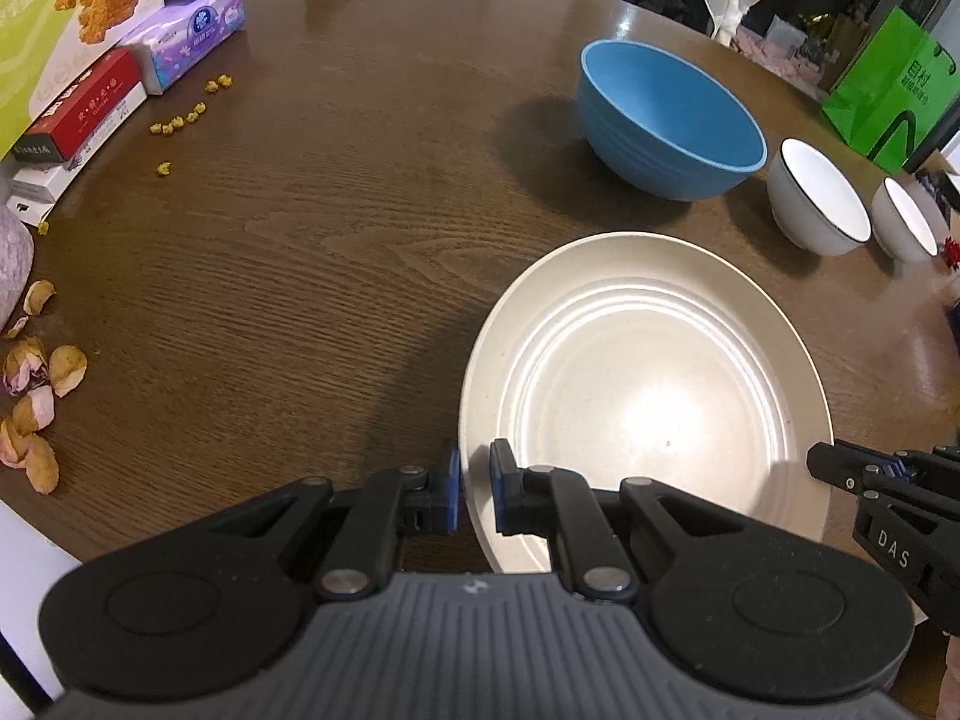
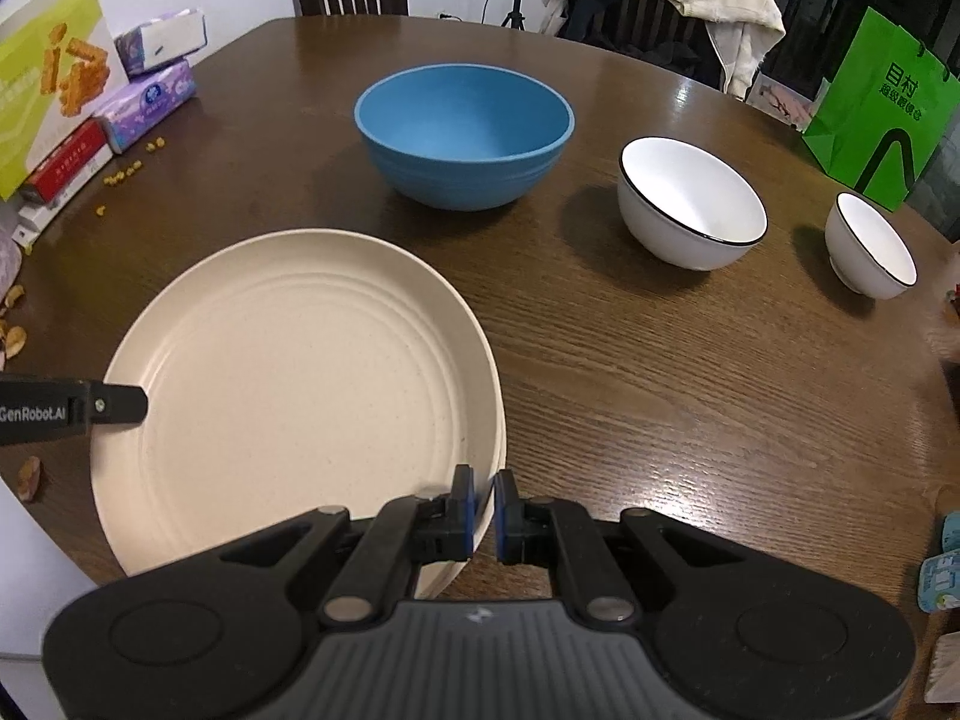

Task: Organize plates and bowls
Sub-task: 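Lower the held plate onto the stacked cream plates with both grippers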

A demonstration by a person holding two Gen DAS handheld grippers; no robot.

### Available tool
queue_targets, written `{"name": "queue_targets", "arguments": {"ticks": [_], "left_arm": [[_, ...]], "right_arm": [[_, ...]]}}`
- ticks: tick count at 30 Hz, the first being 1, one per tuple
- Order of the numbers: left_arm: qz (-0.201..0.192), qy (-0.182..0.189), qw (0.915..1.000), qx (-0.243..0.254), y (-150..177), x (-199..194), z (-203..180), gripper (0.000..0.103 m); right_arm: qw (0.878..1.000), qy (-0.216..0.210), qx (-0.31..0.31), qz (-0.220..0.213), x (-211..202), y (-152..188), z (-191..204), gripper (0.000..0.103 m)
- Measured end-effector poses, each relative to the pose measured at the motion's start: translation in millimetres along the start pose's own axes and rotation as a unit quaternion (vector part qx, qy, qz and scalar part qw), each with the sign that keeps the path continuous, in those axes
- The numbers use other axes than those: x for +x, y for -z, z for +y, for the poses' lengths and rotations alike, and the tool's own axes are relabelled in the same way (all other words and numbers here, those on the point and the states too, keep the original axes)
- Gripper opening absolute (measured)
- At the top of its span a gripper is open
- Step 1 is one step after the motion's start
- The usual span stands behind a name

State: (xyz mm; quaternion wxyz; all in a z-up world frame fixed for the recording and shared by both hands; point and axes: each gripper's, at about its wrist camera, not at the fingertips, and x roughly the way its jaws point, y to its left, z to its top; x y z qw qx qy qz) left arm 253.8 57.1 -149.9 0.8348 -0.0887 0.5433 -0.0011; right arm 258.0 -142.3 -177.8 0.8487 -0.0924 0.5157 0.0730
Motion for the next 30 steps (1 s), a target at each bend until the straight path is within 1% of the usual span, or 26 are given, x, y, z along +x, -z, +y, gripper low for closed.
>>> {"name": "queue_targets", "arguments": {"ticks": [4, 11, 20, 25, 30], "left_arm": [[0.012, -0.004, 0.9999, 0.005, -0.6, 4.6, -1.5, 0.011], [0.017, -0.01, 0.9997, 0.016, -3.7, 8.0, -5.4, 0.012], [0.025, -0.032, 0.9981, 0.045, -6.3, 8.8, -17.6, 0.013], [0.029, -0.051, 0.9961, 0.066, -6.6, 10.3, -28.1, 0.013], [0.028, -0.059, 0.9951, 0.074, -6.9, 12.1, -31.3, 0.013]], "right_arm": [[1.0, 0.004, 0.0, 0.005, 0.5, -0.2, 1.4, 0.007], [1.0, 0.007, 0.004, 0.007, 1.1, -1.8, -0.3, 0.007], [1.0, 0.012, 0.003, 0.013, 2.8, -1.7, 0.6, 0.007], [1.0, 0.013, 0.004, 0.02, 6.4, -0.9, -0.9, 0.007], [1.0, 0.011, 0.01, 0.022, 9.3, 0.1, -4.2, 0.007]]}}
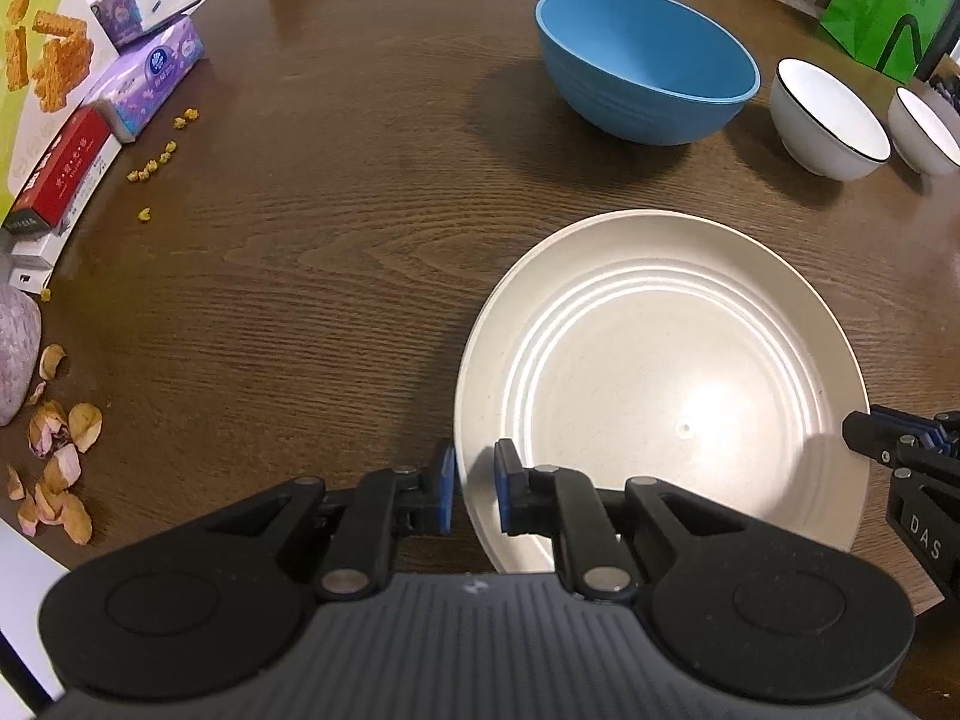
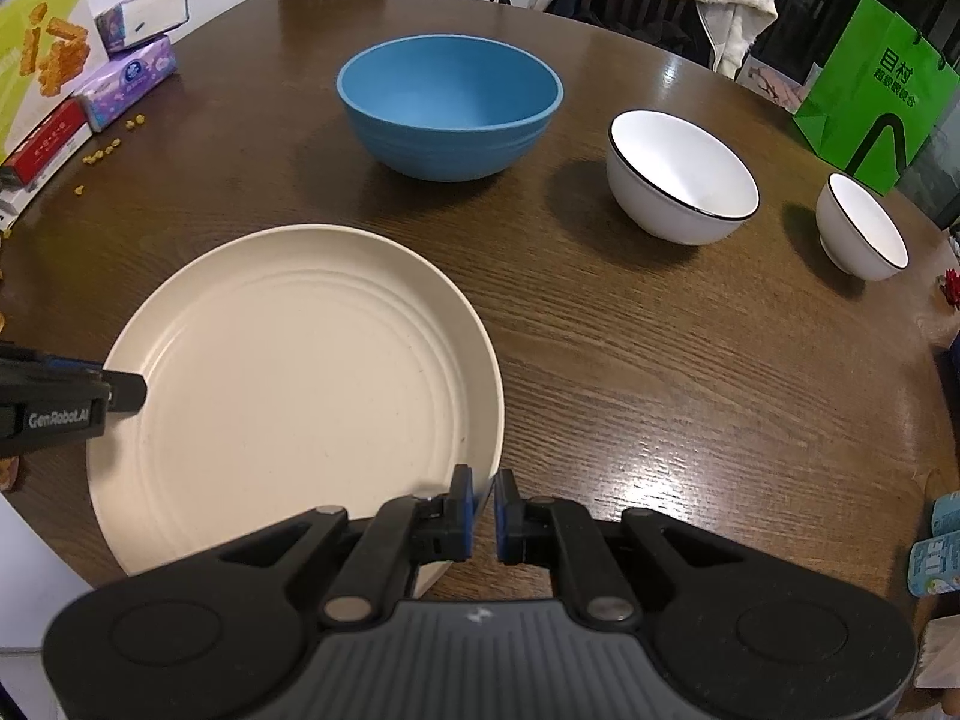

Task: Organize plates and bowls
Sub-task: 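Lower the held plate onto the stacked cream plates with both grippers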

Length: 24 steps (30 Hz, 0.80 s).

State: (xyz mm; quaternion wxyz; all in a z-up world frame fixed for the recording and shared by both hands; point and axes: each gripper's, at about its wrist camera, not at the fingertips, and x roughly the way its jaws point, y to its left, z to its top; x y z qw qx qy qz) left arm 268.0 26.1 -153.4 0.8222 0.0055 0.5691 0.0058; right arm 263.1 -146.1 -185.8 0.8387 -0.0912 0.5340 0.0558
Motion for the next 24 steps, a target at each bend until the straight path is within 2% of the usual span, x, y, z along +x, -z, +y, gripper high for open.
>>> {"name": "queue_targets", "arguments": {"ticks": [16, 21, 22, 24], "left_arm": [[-0.026, -0.028, 0.9991, 0.02, 7.5, -0.4, -12.3, 0.014], [-0.03, -0.01, 0.9995, 0.002, 6.8, -3.7, -5.0, 0.017], [-0.036, -0.002, 0.9994, -0.004, 6.5, -7.5, -1.7, 0.023], [-0.052, 0.013, 0.9984, -0.019, 5.4, -17.1, 5.5, 0.046]], "right_arm": [[1.0, 0.006, -0.011, -0.021, 3.8, 8.8, 3.7, 0.009], [1.0, 0.003, -0.009, -0.02, 4.1, 8.3, 2.5, 0.01], [1.0, -0.007, -0.001, -0.02, 2.9, 7.2, -1.5, 0.012], [0.999, -0.021, 0.017, -0.031, -3.8, 4.7, -9.5, 0.016]]}}
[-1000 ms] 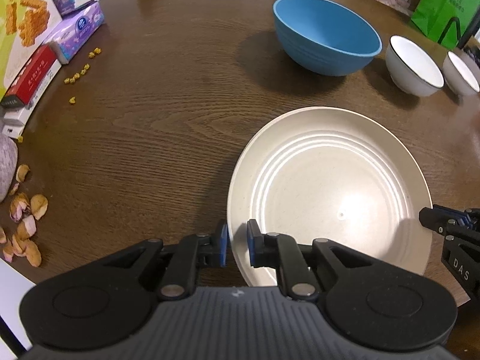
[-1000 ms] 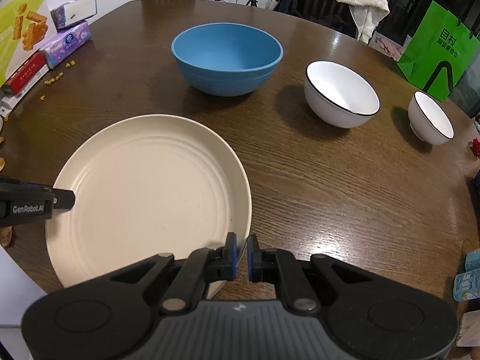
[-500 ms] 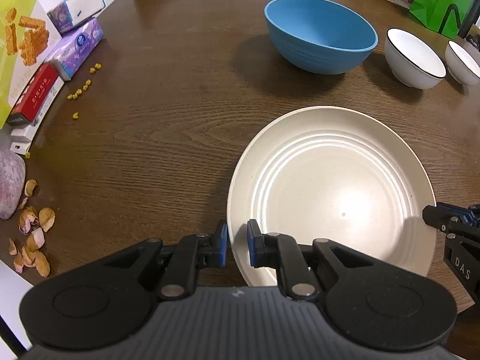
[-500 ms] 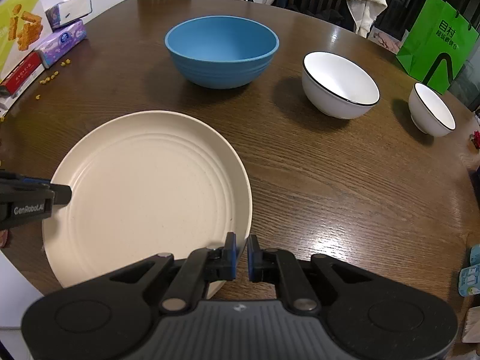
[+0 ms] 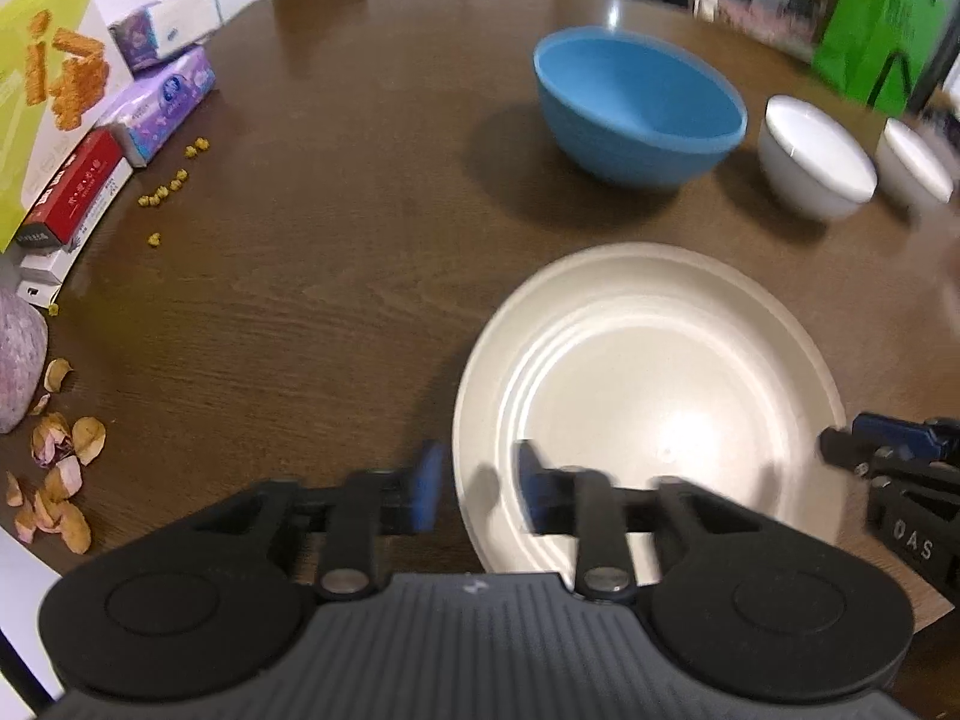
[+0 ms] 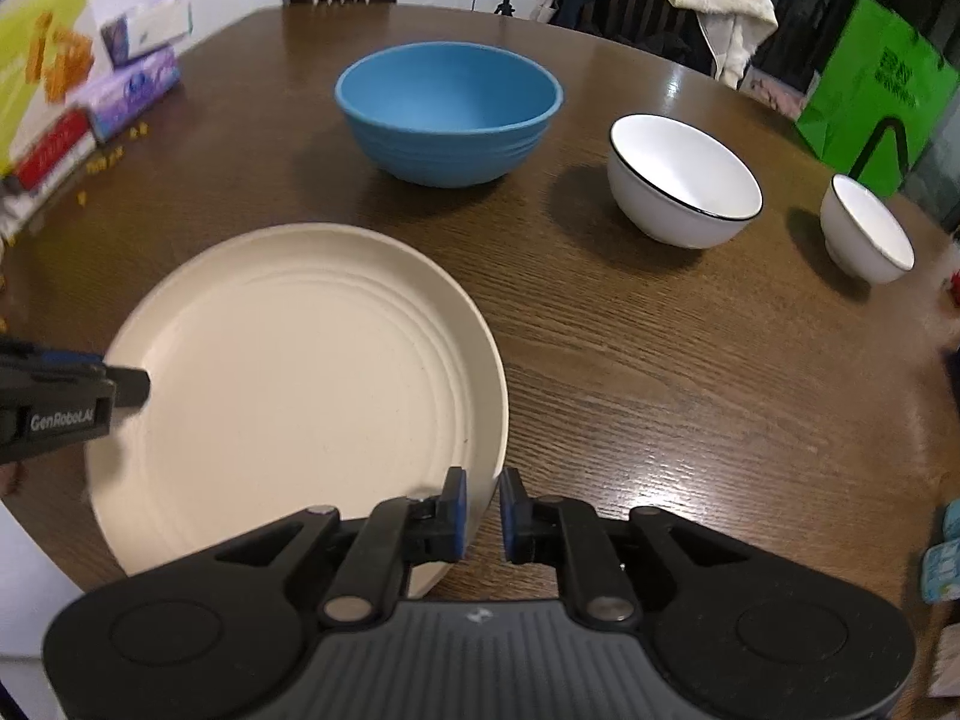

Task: Organize plates and bowls
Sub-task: 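Lower the held plate onto the stacked cream plates with both grippers, then open both grippers to release the plate on the stack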

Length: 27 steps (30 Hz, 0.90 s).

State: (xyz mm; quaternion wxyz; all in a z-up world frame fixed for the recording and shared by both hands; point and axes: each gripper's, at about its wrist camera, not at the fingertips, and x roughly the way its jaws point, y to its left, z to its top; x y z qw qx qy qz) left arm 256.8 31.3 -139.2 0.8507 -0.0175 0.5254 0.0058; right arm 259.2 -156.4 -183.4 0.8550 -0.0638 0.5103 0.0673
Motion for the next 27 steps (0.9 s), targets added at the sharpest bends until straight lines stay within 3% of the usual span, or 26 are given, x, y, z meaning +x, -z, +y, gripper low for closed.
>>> {"name": "queue_targets", "arguments": {"ticks": [1, 2, 4, 6, 8, 13, 16, 27], "left_arm": [[-0.008, 0.003, 0.9999, -0.008, -1.0, -5.1, 3.7, 0.062], [-0.018, 0.008, 0.9997, -0.016, -1.7, -10.5, 7.6, 0.07], [-0.029, 0.013, 0.999, -0.03, -2.7, -18.9, 15.0, 0.079], [-0.039, 0.013, 0.998, -0.048, -2.2, -25.7, 23.2, 0.09], [-0.053, 0.015, 0.9966, -0.061, 1.0, -33.1, 31.0, 0.101], [-0.077, 0.011, 0.9928, -0.091, 16.3, -53.4, 41.8, 0.103], [-0.084, 0.021, 0.9908, -0.103, 29.5, -63.2, 47.5, 0.103], [-0.09, 0.023, 0.9871, -0.131, 69.0, -82.2, 60.5, 0.103]], "right_arm": [[1.0, -0.005, 0.006, -0.005, -3.5, -1.8, -2.8, 0.025], [1.0, -0.011, 0.013, -0.009, -7.0, -3.6, -5.8, 0.039], [0.999, -0.023, 0.028, -0.02, -14.2, -6.2, -12.2, 0.055], [0.998, -0.03, 0.039, -0.026, -20.0, -6.8, -17.1, 0.062], [0.998, -0.033, 0.046, -0.026, -23.2, -7.5, -20.6, 0.082], [0.997, -0.037, 0.062, -0.025, -32.6, -4.4, -26.6, 0.092], [0.996, -0.046, 0.07, -0.024, -39.1, -1.4, -27.9, 0.103], [0.996, -0.059, 0.053, -0.035, -68.6, 10.0, -8.1, 0.103]]}}
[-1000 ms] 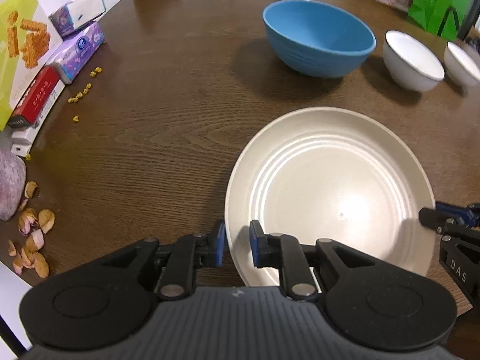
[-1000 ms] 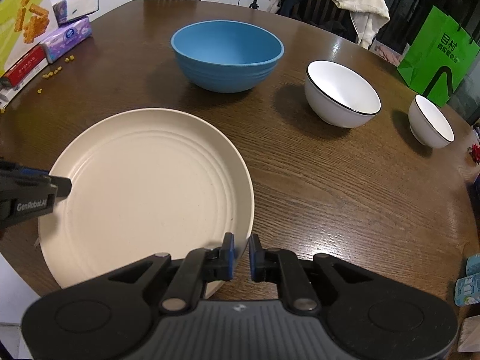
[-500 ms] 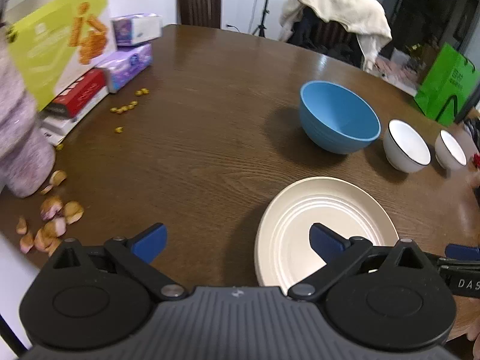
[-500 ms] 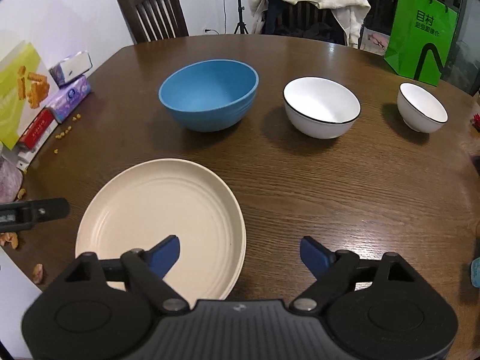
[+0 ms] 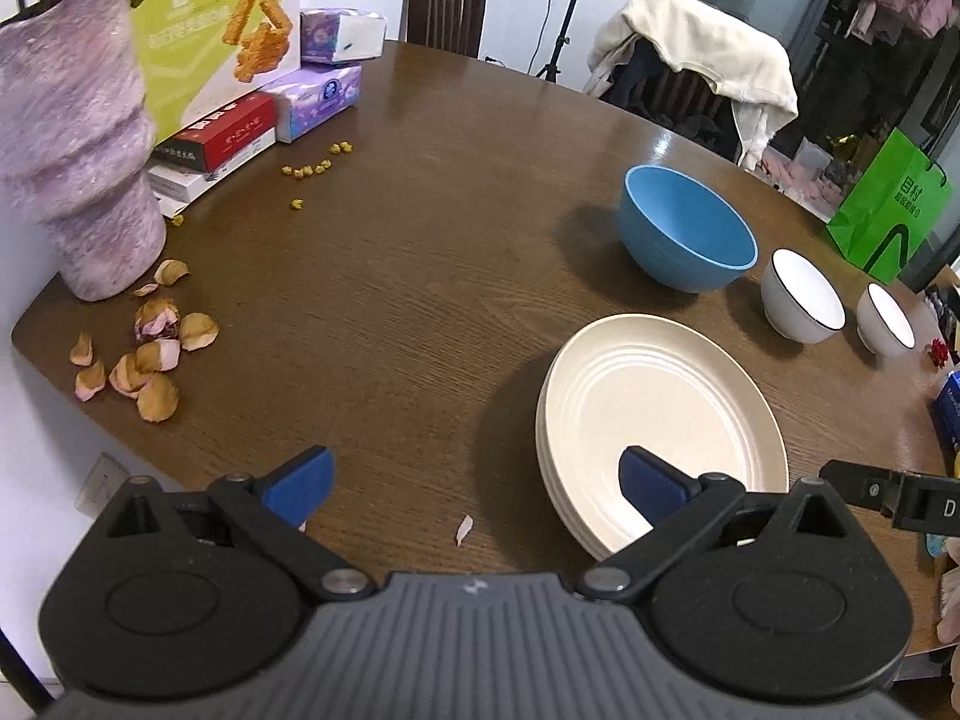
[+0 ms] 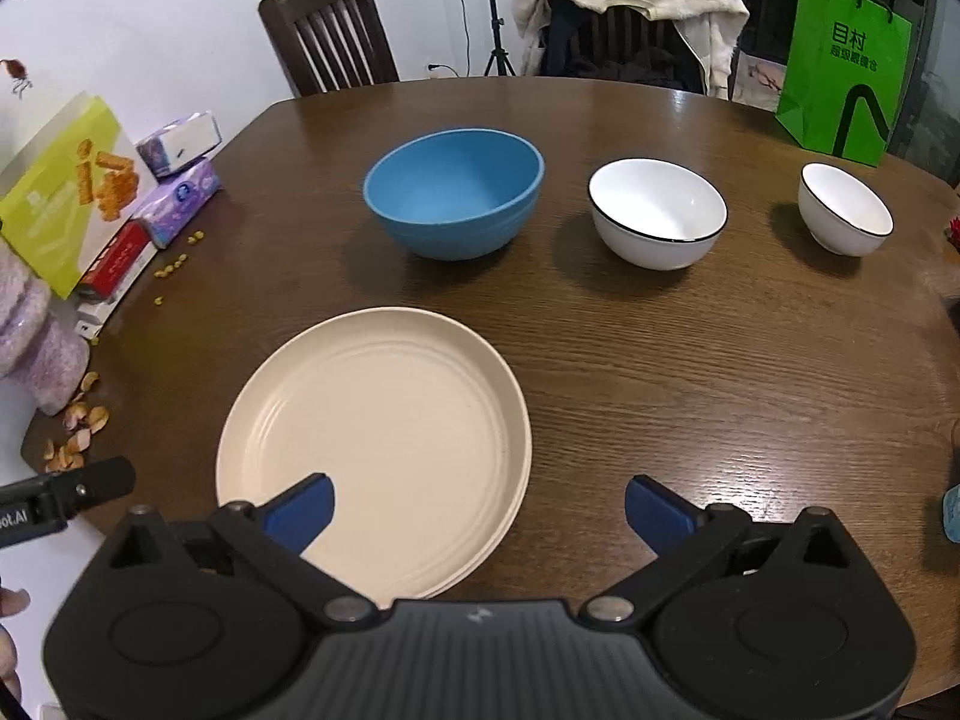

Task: Organize plates and bowls
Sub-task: 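Open both grippers to release the plate on the stack, then withdraw both open grippers up from the stack toward the bowls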

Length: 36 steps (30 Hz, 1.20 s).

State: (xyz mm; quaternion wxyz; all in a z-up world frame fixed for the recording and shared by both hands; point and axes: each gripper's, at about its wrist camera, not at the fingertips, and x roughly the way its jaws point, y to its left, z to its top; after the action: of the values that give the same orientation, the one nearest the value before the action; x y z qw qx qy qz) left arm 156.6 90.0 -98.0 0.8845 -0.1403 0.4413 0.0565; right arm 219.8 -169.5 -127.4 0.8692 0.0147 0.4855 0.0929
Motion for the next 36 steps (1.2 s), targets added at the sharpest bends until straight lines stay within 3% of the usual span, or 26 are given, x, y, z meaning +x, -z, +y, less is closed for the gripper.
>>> {"name": "queue_targets", "arguments": {"ticks": [11, 19, 27, 36], "left_arm": [[-0.018, 0.007, 0.9998, -0.001, 5.5, -22.6, 4.1, 0.103], [-0.044, 0.02, 0.9988, 0.005, -3.3, -40.8, 3.4, 0.103], [-0.048, 0.034, 0.9982, 0.011, -18.4, -38.4, -4.2, 0.103], [-0.053, 0.038, 0.9976, 0.022, -42.1, -26.9, -26.8, 0.103]], "right_arm": [[1.0, 0.003, -0.004, 0.001, -12.4, 4.6, 12.9, 0.103], [1.0, 0.013, -0.012, -0.021, -31.6, 0.9, 24.2, 0.103], [0.998, 0.042, -0.011, -0.042, -44.1, -7.1, 19.6, 0.103], [0.999, 0.027, -0.005, -0.044, -36.6, -30.4, 6.5, 0.103]]}}
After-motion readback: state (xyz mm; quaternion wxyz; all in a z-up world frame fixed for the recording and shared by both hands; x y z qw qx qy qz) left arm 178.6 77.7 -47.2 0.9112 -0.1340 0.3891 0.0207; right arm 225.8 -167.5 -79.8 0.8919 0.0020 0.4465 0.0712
